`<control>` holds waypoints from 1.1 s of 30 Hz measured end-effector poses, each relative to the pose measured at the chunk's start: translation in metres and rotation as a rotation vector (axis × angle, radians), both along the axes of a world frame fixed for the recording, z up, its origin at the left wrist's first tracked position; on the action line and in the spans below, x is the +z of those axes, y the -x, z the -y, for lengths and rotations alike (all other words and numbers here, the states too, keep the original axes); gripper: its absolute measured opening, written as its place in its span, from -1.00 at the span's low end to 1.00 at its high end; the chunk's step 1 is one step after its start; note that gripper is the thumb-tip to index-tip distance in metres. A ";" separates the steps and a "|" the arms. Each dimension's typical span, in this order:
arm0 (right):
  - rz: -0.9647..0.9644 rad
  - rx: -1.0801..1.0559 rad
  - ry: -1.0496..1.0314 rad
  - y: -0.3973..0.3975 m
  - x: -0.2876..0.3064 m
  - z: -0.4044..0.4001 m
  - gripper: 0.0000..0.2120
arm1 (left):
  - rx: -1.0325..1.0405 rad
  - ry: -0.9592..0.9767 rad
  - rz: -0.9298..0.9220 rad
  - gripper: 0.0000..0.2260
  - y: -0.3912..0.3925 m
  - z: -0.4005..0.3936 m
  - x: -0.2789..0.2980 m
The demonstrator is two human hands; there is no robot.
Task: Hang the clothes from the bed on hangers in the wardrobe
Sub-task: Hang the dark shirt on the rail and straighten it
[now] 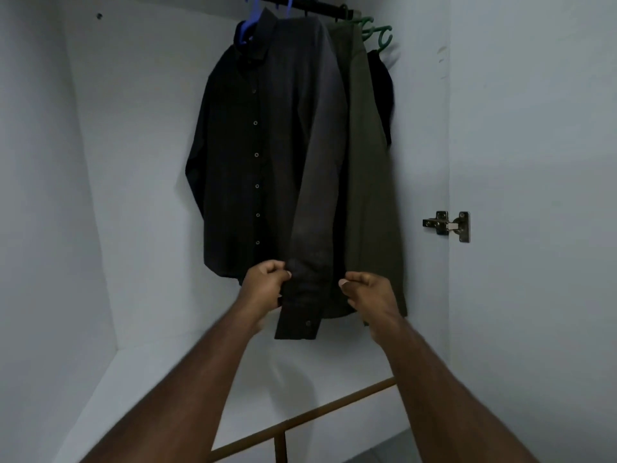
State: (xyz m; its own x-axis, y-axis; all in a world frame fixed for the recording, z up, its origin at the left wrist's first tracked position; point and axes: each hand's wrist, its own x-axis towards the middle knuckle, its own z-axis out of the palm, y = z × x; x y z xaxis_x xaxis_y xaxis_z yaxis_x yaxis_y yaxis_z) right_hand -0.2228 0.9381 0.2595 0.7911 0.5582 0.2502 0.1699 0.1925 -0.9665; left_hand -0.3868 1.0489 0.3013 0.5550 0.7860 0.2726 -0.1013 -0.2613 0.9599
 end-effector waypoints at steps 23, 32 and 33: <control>-0.047 0.292 -0.334 0.185 0.000 0.045 -0.88 | -0.218 0.040 -0.015 -0.79 0.179 0.012 -0.028; 0.125 0.172 -0.210 0.220 -0.002 0.031 -0.94 | -0.030 -0.044 -0.112 -0.84 0.197 0.001 -0.027; 0.135 0.158 -0.176 0.221 -0.004 0.029 -0.97 | -0.021 -0.043 -0.109 -0.85 0.198 0.000 -0.028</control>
State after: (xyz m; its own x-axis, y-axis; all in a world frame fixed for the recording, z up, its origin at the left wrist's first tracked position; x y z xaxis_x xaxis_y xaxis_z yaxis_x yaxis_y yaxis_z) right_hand -0.4441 0.9086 0.2555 0.6502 0.6109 0.4517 0.2494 0.3899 -0.8864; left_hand -0.5852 1.0486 0.2732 0.5993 0.7629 0.2425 -0.0026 -0.3011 0.9536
